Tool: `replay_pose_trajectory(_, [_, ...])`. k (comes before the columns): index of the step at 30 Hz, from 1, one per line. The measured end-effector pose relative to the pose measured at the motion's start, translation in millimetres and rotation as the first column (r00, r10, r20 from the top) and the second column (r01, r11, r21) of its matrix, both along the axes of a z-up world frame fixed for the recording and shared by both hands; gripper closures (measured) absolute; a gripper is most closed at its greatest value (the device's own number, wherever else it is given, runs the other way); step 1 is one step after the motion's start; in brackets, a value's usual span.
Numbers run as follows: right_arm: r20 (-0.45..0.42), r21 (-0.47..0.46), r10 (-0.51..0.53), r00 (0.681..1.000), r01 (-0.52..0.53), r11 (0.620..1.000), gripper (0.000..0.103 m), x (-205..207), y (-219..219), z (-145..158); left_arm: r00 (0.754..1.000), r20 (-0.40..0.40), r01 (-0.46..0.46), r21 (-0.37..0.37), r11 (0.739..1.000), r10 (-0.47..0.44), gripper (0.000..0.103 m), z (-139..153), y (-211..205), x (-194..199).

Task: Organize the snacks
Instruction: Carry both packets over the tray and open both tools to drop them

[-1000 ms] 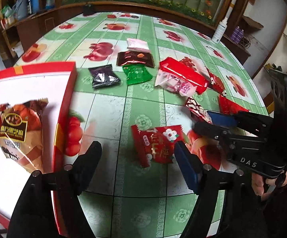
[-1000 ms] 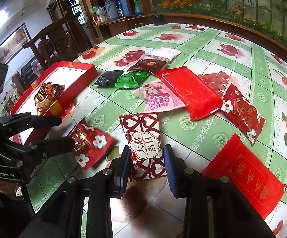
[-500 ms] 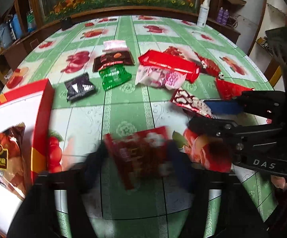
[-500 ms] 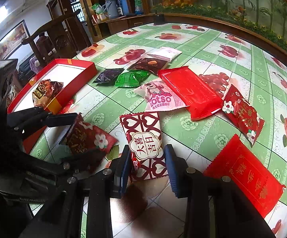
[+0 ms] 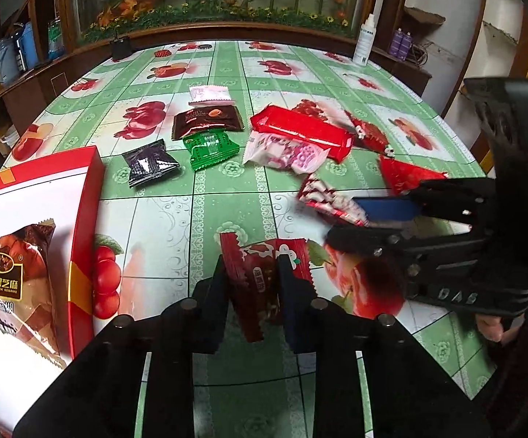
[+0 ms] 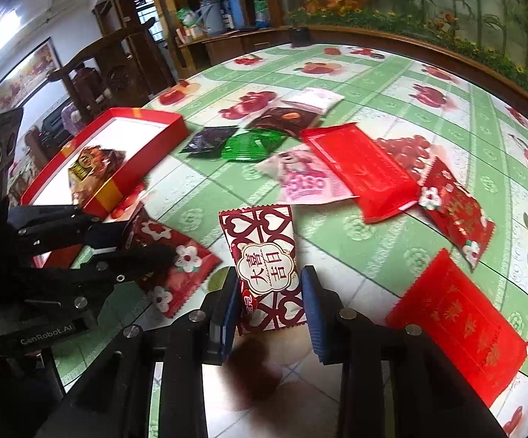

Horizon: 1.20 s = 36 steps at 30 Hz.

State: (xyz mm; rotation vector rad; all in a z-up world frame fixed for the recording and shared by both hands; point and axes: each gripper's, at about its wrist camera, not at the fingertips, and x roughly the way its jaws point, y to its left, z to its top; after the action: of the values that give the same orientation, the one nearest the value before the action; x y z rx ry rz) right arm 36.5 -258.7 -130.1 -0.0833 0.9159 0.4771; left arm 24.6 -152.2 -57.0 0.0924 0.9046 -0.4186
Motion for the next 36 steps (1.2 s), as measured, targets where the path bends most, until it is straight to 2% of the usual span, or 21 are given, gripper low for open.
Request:
replay_pose_trajectory(7, [0.003, 0.003, 0.014, 1.0, -0.014, 1.0, 0.07, -2, 4, 0, 0.999, 0.036, -0.008, -0.038, 0.999, 0.01, 0.082, 21, 14, -12])
replay_pose_trajectory(10, [0.003, 0.005, 0.014, 1.0, -0.014, 1.0, 0.07, -2, 3, 0, 0.996, 0.082, -0.026, -0.045, 0.999, 0.03, 0.082, 37, 33, -21])
replay_pose_trajectory(15, [-0.002, 0.015, 0.016, 1.0, -0.016, 1.0, 0.07, -2, 3, 0, 0.98, 0.144, -0.131, -0.025, 0.991, 0.134, 0.082, 54, 89, -32])
replay_pose_trajectory(22, [-0.03, 0.104, 0.044, 0.999, -0.041, 0.994, 0.07, -9, 22, 4, 0.946, 0.168, -0.28, -0.013, 0.96, 0.278, 0.082, 51, 160, -28])
replay_pose_trajectory(26, [-0.004, 0.208, 0.084, 0.996, -0.081, 0.975, 0.07, -12, 55, 16, 0.941, 0.172, -0.296, 0.002, 0.955, 0.291, 0.082, 46, 175, -27])
replay_pose_trajectory(31, [0.047, 0.331, 0.174, 0.984, -0.18, 0.926, 0.07, -7, 119, 33, 0.934, 0.189, -0.313, 0.016, 0.95, 0.305, 0.082, 44, 190, -34])
replay_pose_trajectory(34, [0.063, 0.377, 0.236, 0.97, -0.242, 0.894, 0.07, -1, 160, 39, 0.925, 0.203, -0.335, 0.032, 0.942, 0.322, 0.081, 45, 203, -38])
replay_pose_trajectory(36, [0.071, 0.384, 0.252, 0.965, -0.26, 0.886, 0.069, 3, 185, 40, 0.916, 0.204, -0.358, 0.035, 0.933, 0.344, 0.081, 43, 214, -40])
